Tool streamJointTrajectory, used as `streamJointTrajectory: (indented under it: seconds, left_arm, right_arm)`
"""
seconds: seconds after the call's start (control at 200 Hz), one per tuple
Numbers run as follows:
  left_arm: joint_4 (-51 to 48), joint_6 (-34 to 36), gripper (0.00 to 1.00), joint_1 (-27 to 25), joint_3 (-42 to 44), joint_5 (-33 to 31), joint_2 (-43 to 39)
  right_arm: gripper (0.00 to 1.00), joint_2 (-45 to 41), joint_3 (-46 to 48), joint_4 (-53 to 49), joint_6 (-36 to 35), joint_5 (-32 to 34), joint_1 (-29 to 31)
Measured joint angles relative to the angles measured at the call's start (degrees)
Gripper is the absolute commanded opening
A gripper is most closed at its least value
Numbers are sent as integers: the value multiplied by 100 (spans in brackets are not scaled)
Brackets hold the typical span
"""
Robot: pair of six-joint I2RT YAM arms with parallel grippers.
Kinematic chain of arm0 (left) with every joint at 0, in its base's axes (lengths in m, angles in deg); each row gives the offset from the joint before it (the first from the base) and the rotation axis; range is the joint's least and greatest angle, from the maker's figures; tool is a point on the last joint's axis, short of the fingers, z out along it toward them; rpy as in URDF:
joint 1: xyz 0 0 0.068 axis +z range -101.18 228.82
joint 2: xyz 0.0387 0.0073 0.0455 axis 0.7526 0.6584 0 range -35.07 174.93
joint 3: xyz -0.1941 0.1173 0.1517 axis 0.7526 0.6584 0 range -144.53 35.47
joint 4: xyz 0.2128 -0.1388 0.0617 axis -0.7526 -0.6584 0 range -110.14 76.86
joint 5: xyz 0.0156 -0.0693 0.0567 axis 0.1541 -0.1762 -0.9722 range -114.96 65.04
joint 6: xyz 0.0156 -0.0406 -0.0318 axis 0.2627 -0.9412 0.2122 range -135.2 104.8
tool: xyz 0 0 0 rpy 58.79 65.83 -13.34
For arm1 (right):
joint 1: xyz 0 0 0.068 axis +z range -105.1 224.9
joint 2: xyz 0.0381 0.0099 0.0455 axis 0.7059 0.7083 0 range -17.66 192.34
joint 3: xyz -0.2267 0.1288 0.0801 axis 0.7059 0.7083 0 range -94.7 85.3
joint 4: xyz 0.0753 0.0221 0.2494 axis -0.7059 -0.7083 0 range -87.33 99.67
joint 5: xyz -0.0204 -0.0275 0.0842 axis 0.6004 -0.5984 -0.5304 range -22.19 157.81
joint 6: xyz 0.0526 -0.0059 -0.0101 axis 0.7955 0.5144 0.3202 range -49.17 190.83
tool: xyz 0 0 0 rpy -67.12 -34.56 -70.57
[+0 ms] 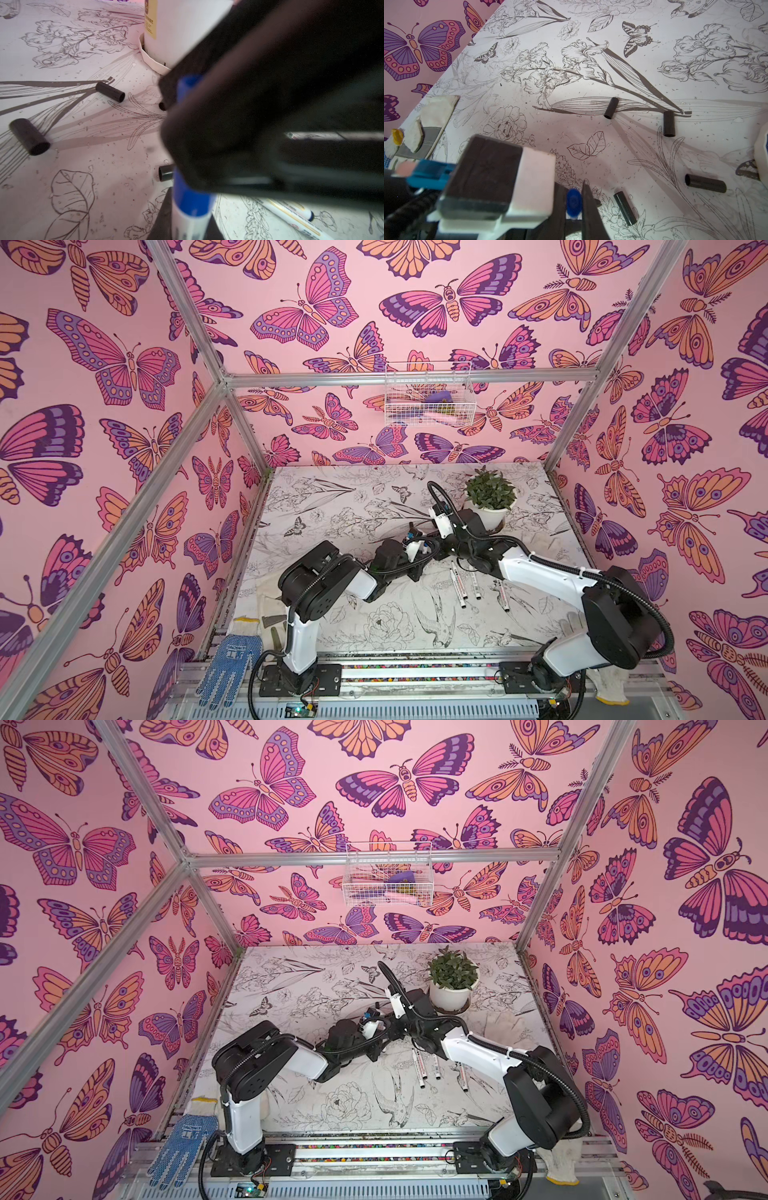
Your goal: Insert the pens into the pen caps
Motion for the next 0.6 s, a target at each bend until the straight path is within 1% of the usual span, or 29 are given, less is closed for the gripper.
streamJointTrajectory:
  seconds: [0.12,0.195,0.29,0.446,0.601]
  left_arm:
    - [-402,15,0,0,0,372,-385]
    - [-717,4,0,28,-13,651,-778]
    - [-1154,-13,0,131,-79,1097,-1270]
    - [-1823,-42,0,275,-297,1742,-1803]
    - [-2044,-70,0,286,-439,2068,-1947]
  right_arm:
    - [0,-297,133,0,116,-831,-385]
    - [0,-531,155,-24,251,-1464,-686]
    - [0,-789,92,-98,398,-2083,-946]
    - [0,-1088,-125,-396,457,-2612,-1132]
    - [0,-1329,-92,-546,619,-3080,-1401]
